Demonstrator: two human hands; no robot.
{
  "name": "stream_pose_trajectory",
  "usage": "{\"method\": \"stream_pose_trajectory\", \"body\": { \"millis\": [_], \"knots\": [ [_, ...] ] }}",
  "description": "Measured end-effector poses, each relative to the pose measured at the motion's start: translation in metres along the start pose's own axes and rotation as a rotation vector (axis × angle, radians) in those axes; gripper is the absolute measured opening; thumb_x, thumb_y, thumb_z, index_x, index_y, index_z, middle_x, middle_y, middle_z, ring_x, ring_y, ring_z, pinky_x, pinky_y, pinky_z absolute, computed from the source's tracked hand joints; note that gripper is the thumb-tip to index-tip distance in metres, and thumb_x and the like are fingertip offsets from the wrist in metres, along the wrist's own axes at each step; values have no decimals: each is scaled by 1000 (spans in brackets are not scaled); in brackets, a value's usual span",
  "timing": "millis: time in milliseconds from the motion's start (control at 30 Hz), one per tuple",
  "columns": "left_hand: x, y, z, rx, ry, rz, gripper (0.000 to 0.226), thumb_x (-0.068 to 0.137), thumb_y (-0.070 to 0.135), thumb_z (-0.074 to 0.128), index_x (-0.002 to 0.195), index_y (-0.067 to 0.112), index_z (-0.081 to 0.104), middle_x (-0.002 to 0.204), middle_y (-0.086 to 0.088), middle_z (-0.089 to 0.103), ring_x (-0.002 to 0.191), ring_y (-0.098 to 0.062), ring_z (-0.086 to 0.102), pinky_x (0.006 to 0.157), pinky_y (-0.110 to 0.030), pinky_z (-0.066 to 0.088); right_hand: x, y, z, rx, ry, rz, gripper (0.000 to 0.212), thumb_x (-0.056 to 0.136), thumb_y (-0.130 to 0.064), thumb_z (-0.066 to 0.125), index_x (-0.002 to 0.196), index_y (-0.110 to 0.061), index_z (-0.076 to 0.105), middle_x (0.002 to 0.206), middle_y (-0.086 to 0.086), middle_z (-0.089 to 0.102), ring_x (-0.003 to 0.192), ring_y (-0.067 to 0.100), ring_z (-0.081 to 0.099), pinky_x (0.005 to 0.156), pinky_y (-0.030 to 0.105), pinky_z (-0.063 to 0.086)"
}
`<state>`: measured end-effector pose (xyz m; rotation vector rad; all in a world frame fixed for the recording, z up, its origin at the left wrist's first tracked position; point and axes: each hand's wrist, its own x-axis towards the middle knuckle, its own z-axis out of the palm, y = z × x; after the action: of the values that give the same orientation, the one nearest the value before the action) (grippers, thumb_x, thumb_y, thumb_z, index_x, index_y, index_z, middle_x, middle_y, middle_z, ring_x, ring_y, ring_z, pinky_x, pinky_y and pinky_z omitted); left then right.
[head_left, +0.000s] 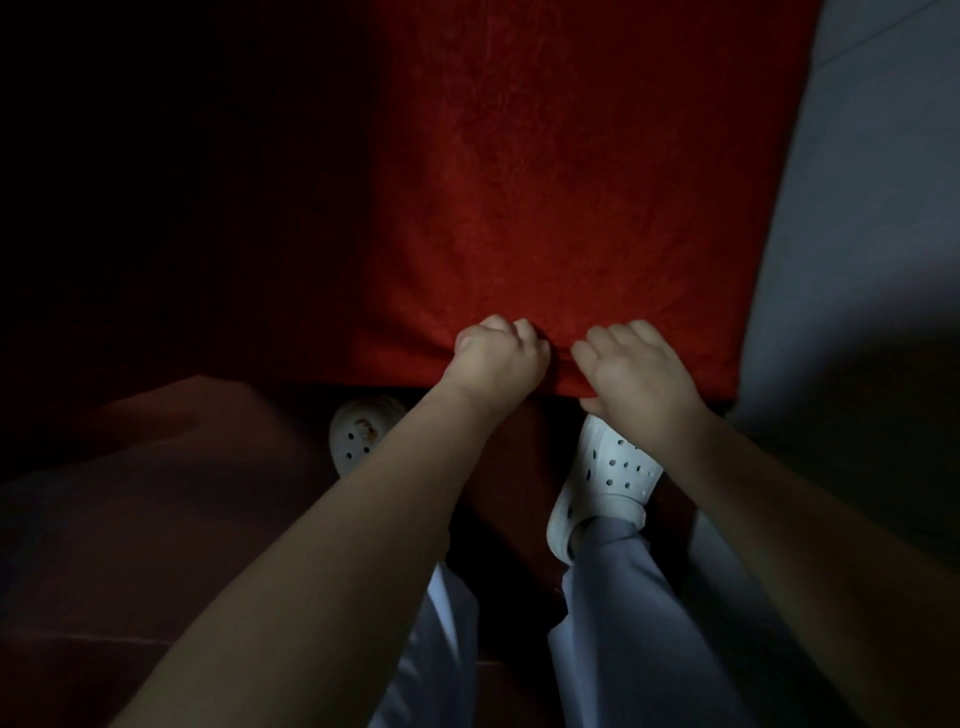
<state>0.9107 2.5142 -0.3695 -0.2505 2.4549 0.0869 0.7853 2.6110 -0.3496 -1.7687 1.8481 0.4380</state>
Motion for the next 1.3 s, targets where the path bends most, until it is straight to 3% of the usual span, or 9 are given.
{"method": "stream_pose_trajectory", "body": {
  "millis": [200,533,600,667,767,1033,1167,1233,1300],
  "knots": [
    [-74,-34,-95,-90,-46,4,33,97,18,45,128,5,44,117,-14,51,101,-35,56,65,-39,48,-45,-16,-117,-26,16,-73,41,61,-33,83,85,-7,62,79,8,60,76,26,57,80,40,43],
    [-220,-145,-259,6,19,-38,74,82,53,64,139,15,36,122,-7,50,102,-32,57,55,-35,42,-109,-77,-339,-167,231,-70,48,76,-48,66,105,-11,55,97,6,57,92,26,53,89,39,37],
    [-236,-169,-278,17,61,-38,76,80,55,64,139,17,36,124,-6,51,102,-32,57,60,-36,49,-124,-81,-357,-205,242,-6,67,73,-44,70,128,-14,47,115,10,53,103,29,51,93,44,36],
    [-247,-193,-295,17,80,-31,75,78,55,65,138,20,38,125,-4,52,102,-32,58,62,-35,49,-136,-79,-367,-235,231,35,79,76,-29,70,144,-19,32,132,14,46,112,36,49,97,51,34],
    [-252,-222,-313,59,107,-2,73,77,55,66,137,22,42,126,-3,53,100,-31,59,61,-31,40,-133,-76,-383,-165,318,6,76,73,-15,75,141,-15,41,119,12,60,94,37,59,81,47,44],
    [-210,-253,-333,42,141,39,38,91,45,49,116,17,59,113,-4,62,95,-27,64,66,-30,43,-102,-86,-373,80,94,58,74,82,-48,62,142,-16,32,118,2,59,107,22,56,86,31,39],
    [-212,-251,-301,-141,-72,90,96,69,87,37,136,18,42,129,-5,54,111,-28,56,93,-39,45,-98,-111,-330,375,225,126,59,53,-45,81,102,-23,55,82,-9,61,77,15,61,69,25,47],
    [-220,-237,-286,-25,-113,127,111,55,95,36,136,20,41,132,-2,50,114,-28,53,99,-44,35,-93,-111,-322,392,236,107,58,60,-41,78,109,-24,53,92,-10,59,87,14,58,79,27,45],
    [-218,-223,-279,16,-97,136,99,63,82,56,137,18,39,133,-3,49,114,-28,52,97,-46,35,-91,-104,-313,405,163,112,62,71,-40,71,126,-27,45,110,-12,56,103,13,52,90,26,39]
  ]
}}
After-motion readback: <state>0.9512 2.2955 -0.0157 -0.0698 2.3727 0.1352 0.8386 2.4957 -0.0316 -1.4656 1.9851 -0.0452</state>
